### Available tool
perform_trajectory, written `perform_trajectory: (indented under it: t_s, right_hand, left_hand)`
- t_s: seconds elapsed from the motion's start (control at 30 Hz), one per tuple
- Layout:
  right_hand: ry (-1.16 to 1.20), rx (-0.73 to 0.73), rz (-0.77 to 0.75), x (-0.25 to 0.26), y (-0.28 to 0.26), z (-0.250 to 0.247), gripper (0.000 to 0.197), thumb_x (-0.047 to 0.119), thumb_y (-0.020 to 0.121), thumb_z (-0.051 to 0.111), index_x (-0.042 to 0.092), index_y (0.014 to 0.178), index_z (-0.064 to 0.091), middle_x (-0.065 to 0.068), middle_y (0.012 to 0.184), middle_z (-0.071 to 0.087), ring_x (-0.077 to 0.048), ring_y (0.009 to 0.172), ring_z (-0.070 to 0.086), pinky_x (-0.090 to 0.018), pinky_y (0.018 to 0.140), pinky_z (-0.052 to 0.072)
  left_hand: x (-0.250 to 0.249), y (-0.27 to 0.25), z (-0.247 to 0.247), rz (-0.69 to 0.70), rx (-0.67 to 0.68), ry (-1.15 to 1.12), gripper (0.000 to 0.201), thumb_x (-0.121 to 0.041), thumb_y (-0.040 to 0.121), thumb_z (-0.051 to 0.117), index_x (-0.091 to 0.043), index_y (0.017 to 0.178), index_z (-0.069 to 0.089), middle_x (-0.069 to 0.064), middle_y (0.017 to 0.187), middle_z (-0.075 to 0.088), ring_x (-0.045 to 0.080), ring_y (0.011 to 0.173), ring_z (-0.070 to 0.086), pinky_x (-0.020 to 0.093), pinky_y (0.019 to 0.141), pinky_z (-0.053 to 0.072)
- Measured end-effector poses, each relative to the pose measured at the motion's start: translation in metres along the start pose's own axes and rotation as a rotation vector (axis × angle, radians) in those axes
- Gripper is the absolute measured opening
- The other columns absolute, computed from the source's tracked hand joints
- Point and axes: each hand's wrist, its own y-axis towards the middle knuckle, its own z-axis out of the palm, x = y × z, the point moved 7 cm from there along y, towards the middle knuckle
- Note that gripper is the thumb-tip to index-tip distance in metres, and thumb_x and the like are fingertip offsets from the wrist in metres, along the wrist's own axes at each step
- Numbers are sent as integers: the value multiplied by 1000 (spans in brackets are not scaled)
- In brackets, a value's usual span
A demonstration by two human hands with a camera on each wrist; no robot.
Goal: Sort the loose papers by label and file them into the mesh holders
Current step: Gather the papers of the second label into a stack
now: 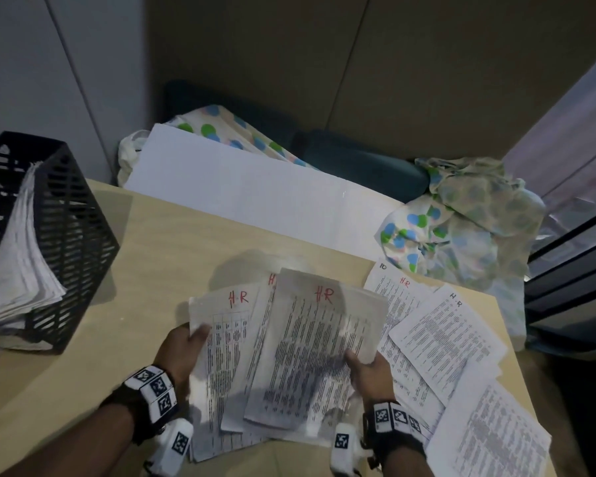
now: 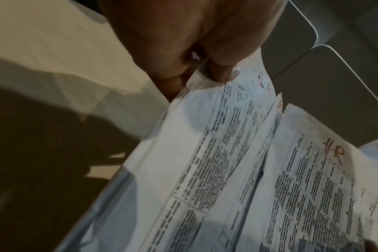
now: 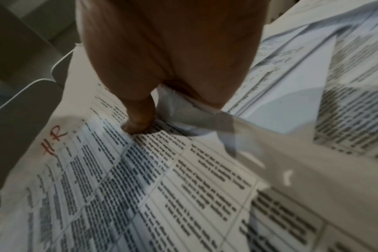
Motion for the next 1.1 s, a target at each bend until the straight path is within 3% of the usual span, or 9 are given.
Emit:
perform_trajectory:
  t_s: [0.1, 0.3, 0.5, 0.63, 0.73, 0.83, 0.93, 1.03, 1.1]
  right_hand:
    - [14, 5, -22, 6, 1, 2, 21, 36, 81, 72, 15, 82, 69, -6, 76, 73, -21, 68, 69, -43, 66, 58]
    - [42, 215, -38, 20, -11, 50, 30, 32, 80, 75, 10, 99, 69, -6, 92, 75, -21, 88, 71, -29, 72, 59]
    - [-12, 290, 74, 10, -20, 81, 40, 43, 76, 66, 15, 104, 66, -4, 95, 74, -21, 90, 69, -45, 86, 56]
    - [64, 273, 126, 11, -19, 77, 14, 21, 91, 62, 11, 97, 68, -3, 91, 73, -16, 85, 67, -26, 73, 51]
    - [94, 277, 148, 12, -20, 76, 21, 21, 92, 59, 5, 101, 68, -7, 95, 73, -20, 90, 67, -26, 72, 48]
    - [22, 279, 103, 14, -20, 80, 31, 34, 88, 60, 11, 108, 64, -6, 100, 71, -22, 96, 66, -41, 87, 52]
    - [-13, 290, 65, 5, -11, 89, 48, 45, 74, 70, 20, 113, 60, -2, 106, 71, -18, 99, 67, -46, 90, 54]
    - [-51, 330, 9, 6, -11, 99, 66, 65, 61, 75, 24, 111, 62, -1, 106, 72, -17, 98, 68, -43, 87, 57]
    - [-97, 342, -49, 18, -16, 103, 61, 67, 67, 67, 22, 108, 65, -1, 102, 73, -15, 95, 69, -40, 84, 58]
  left_hand:
    - [-3, -1, 8, 11, 20, -43, 26, -22, 94, 53, -3, 109, 64, 12, 92, 65, 27, 91, 61, 34, 85, 46]
    - [-7, -3, 30, 2, 118, -53, 22, -7, 92, 54, -12, 72, 63, -2, 67, 69, 20, 70, 62, 27, 66, 46]
    - [-5, -5, 38, -171, 233, -341, 29, -10, 95, 46, 8, 85, 66, 12, 59, 67, 25, 50, 62, 31, 57, 49]
    - [-8, -12, 38, -169, 260, -316, 31, -15, 97, 44, 1, 91, 70, 18, 77, 73, 26, 62, 68, 30, 61, 51]
    - [8, -9, 32, -291, 208, -414, 51, -53, 91, 46, -12, 113, 66, 17, 112, 69, 30, 93, 68, 43, 82, 52]
    - [45, -1, 35, -500, 163, -484, 102, -95, 52, 42, -23, 122, 60, 17, 126, 61, 41, 113, 57, 57, 96, 44]
    - [18, -16, 41, -448, 226, -527, 83, -90, 58, 43, -31, 113, 62, 11, 120, 64, 37, 112, 59, 55, 95, 45]
    - [-21, -20, 36, -130, 208, -455, 38, -53, 83, 55, -29, 113, 56, -8, 110, 64, 10, 100, 59, 41, 101, 35]
    - [-31, -20, 38, -28, 224, -346, 58, -63, 64, 72, -29, 109, 58, -11, 103, 68, 7, 95, 63, 40, 98, 41]
